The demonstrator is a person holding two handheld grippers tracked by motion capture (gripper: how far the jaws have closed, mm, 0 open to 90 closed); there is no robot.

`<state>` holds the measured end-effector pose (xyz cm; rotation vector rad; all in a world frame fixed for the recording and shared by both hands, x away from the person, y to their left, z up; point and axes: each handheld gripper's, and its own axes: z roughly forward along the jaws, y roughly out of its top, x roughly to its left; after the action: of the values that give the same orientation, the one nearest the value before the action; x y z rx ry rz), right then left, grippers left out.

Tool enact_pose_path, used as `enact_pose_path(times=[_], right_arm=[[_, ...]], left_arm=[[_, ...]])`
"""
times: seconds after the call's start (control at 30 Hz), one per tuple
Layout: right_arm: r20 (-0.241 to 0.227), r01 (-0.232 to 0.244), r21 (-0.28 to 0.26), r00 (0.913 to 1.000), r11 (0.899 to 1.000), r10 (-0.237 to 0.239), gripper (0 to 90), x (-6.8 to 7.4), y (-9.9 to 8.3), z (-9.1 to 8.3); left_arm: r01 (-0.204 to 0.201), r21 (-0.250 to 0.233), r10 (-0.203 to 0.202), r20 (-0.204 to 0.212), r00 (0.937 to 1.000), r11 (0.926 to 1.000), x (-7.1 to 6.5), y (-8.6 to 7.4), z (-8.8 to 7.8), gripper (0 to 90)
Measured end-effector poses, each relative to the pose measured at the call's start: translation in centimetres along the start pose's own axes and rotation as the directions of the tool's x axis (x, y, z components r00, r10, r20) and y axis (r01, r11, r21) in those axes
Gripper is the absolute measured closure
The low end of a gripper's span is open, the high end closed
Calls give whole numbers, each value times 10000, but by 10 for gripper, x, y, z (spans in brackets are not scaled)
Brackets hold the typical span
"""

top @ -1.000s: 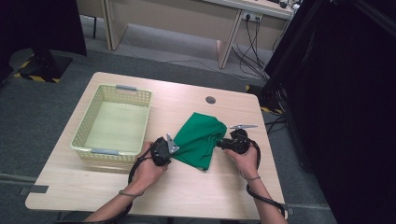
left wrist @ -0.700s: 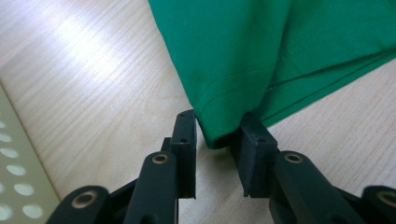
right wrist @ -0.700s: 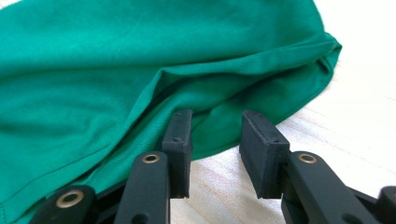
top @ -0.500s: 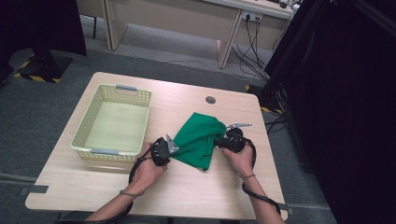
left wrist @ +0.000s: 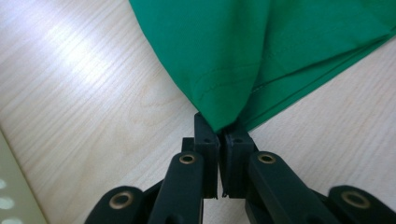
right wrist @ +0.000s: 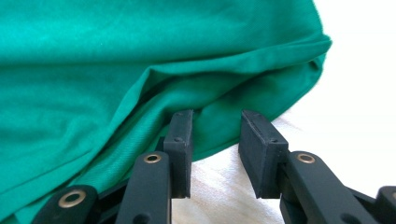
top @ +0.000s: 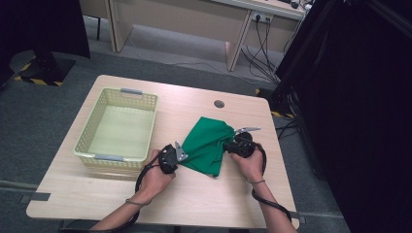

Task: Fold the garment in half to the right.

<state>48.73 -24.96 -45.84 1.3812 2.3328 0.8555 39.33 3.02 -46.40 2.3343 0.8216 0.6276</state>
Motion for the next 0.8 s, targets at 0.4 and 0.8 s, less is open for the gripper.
enact_pose_path(times=[0.4,0.8], right_arm=[[-1519,465,-388,9870,9982,-519,633,35,-9,-35],[-1760,1288,-195,9757,9915,-1302,576,68,-23,-28]], left_arm=[[126,-95,-125,114,9999,9999,-1,0,-1,813],[127,-111,-125,188,9997,9999,-2,1,-1,783]])
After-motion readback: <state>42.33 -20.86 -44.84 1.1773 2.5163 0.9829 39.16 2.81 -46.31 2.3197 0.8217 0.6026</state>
